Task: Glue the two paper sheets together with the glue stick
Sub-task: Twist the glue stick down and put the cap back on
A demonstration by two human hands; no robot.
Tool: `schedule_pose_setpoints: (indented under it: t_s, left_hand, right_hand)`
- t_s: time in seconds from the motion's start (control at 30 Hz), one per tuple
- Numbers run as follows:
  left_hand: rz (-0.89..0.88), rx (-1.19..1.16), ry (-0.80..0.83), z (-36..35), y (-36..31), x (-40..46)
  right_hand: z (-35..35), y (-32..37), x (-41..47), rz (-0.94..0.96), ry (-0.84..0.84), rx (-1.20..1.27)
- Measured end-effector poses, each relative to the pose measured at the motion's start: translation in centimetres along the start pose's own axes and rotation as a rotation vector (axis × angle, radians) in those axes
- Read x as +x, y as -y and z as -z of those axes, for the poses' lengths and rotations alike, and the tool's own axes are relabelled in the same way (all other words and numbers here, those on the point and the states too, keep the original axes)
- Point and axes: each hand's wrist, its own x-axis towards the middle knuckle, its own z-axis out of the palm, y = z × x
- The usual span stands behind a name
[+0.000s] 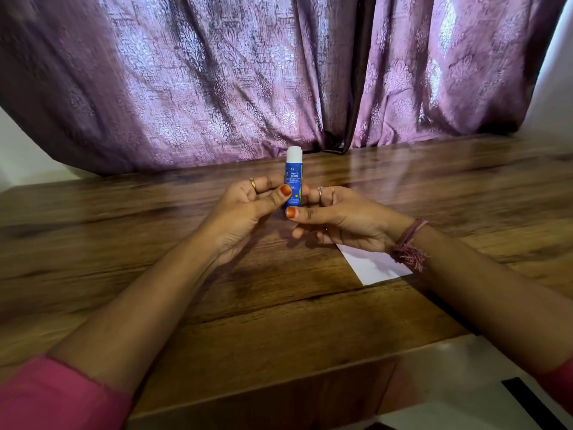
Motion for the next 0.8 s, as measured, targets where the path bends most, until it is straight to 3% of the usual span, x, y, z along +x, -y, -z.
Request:
schedule_pose_setpoints:
  t_s: [0.13,0.43,0.67,0.8]
  left_hand:
    - [0.01,0.043,0.0,0.2,0.0,0.1]
    - [-0.012,0.01,0.008,-0.4,0.1,0.0]
    - [-0.001,-0.011,0.01,-0.1,-0.1,-0.1]
    - [-0.004,0.023,-0.003,-0.1,-0.1,0.0]
  right_hand:
    - [0.3,0.2,-0.2,-0.026,0.031,0.005]
    - [0.0,-0.2,0.2,0.045,-0.135,-0.132]
    - [0.6,0.6,-0.4,-0.028,0.014,-0.039]
    - [0.8,0.6,-0.4,-0.047,-0.029,-0.035]
